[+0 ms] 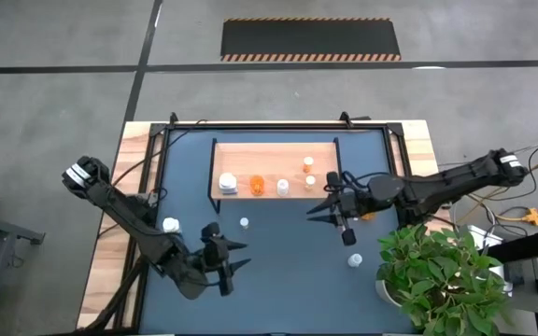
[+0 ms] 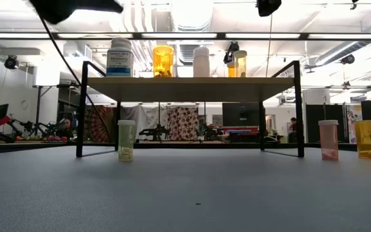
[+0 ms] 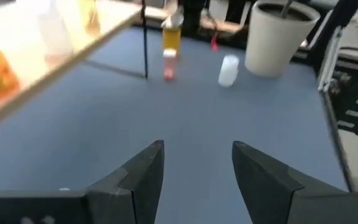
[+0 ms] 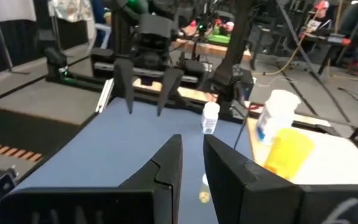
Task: Pick and place medicine bottles onto shelf by color
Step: Put the yellow bottle on the shelf aligned
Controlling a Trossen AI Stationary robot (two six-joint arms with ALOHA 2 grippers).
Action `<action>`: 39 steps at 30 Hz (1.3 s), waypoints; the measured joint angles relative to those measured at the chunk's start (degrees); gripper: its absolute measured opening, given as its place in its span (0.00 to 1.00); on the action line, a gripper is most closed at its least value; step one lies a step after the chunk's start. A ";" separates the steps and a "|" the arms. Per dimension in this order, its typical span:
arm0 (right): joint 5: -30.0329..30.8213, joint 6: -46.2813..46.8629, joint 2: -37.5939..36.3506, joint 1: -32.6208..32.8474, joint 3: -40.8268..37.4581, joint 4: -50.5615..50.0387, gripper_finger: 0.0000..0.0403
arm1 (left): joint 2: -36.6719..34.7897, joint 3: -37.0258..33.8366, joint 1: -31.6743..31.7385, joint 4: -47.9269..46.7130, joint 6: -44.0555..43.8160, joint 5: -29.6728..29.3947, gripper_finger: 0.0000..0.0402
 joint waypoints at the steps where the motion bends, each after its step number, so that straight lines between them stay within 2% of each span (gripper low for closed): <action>1: 0.00 -0.01 0.27 0.27 -0.25 -0.04 0.14 | 0.00 -0.37 0.00 -0.26 -0.97 0.30 0.43; 4: 0.02 0.01 1.33 0.87 -0.68 -0.06 0.14 | 0.00 -1.15 0.00 -0.10 -1.41 2.70 0.43; 7: 0.01 0.05 2.29 0.89 -1.07 0.29 0.14 | 0.24 -1.54 0.19 -0.10 -2.65 7.57 0.43; 13: 0.04 0.08 3.94 0.87 -2.86 2.92 0.15 | 1.71 -2.46 0.39 -0.13 -5.79 7.91 0.43; 18: 0.00 0.68 4.51 0.88 -4.72 2.79 0.15 | 2.38 -1.76 1.01 0.42 -5.97 14.01 0.43; 24: 0.01 0.17 4.54 0.86 -6.26 2.86 0.14 | 2.35 -2.64 3.75 -0.14 -6.16 14.80 0.43; 29: -0.16 -0.62 4.37 0.88 -6.25 5.12 0.14 | 2.45 -2.98 4.37 -0.25 -15.96 18.31 0.43; 34: -1.99 -1.40 4.42 1.07 -6.50 5.14 0.14 | 2.45 -3.46 4.44 -1.16 -15.82 18.50 0.43; 39: -1.99 -1.84 4.43 1.25 -7.37 5.50 0.14 | 2.46 -7.11 4.55 -2.78 -16.30 17.42 0.43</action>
